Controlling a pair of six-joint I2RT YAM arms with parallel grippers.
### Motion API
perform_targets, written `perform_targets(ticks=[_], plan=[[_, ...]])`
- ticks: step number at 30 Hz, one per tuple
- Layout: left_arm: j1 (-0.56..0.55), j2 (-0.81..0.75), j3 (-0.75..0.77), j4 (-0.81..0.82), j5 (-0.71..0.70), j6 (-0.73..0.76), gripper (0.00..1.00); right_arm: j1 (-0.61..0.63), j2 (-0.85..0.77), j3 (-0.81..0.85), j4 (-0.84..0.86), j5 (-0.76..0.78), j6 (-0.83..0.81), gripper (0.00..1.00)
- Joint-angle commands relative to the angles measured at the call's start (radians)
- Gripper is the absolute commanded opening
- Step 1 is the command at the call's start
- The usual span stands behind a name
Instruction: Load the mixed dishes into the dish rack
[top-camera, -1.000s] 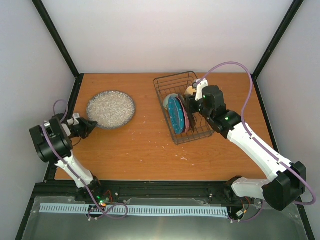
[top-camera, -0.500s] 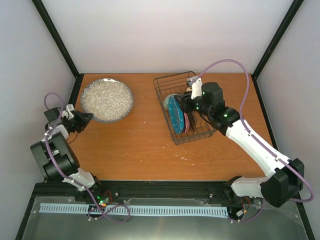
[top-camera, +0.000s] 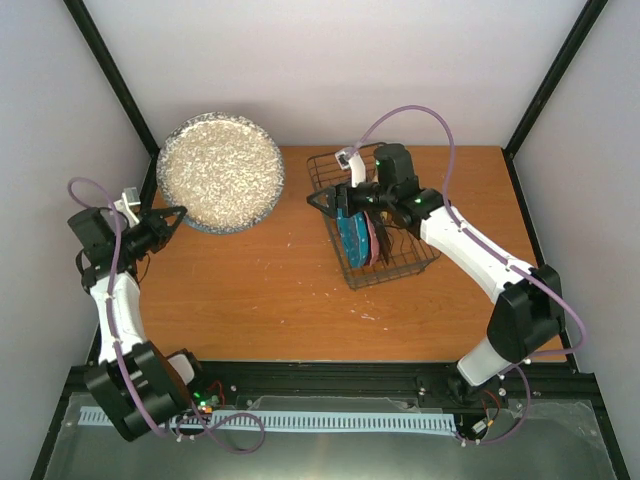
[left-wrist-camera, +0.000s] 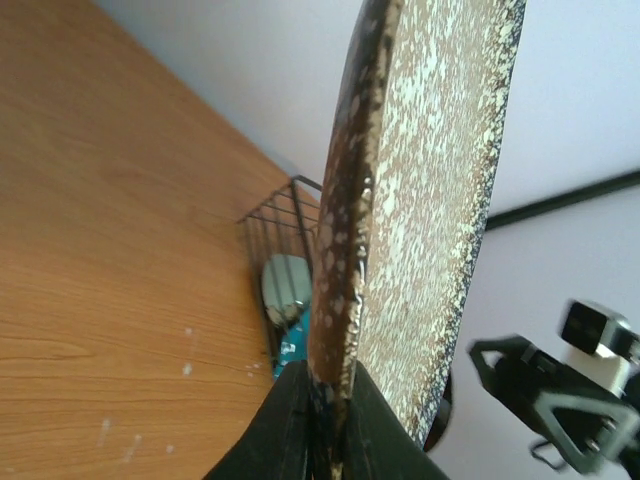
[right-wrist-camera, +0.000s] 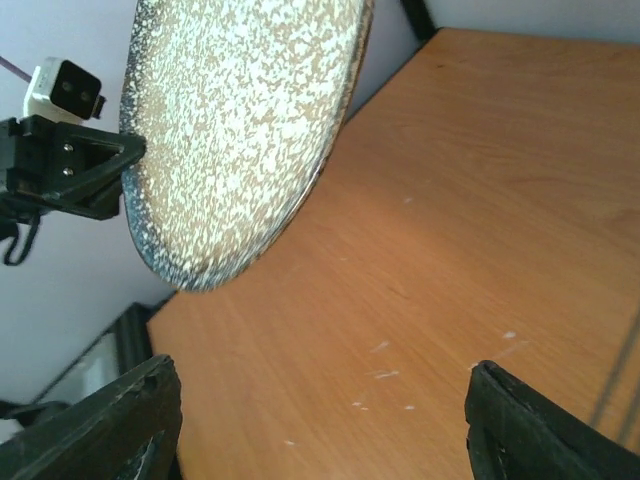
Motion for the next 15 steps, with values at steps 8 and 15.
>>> perform_targets(ticks=[8,15], plan=[[-0.005,-0.239,0.088,-0.06,0.229,-0.012,0.01,-0.027,0.107,0.083,0.197,-0.341,0.208,0.77],[-0.005,-0.291,0.045,-0.039,0.227,-0.05,0.01,-0.03,0.136,0.064,0.387,-0.448,0.359,0.78]])
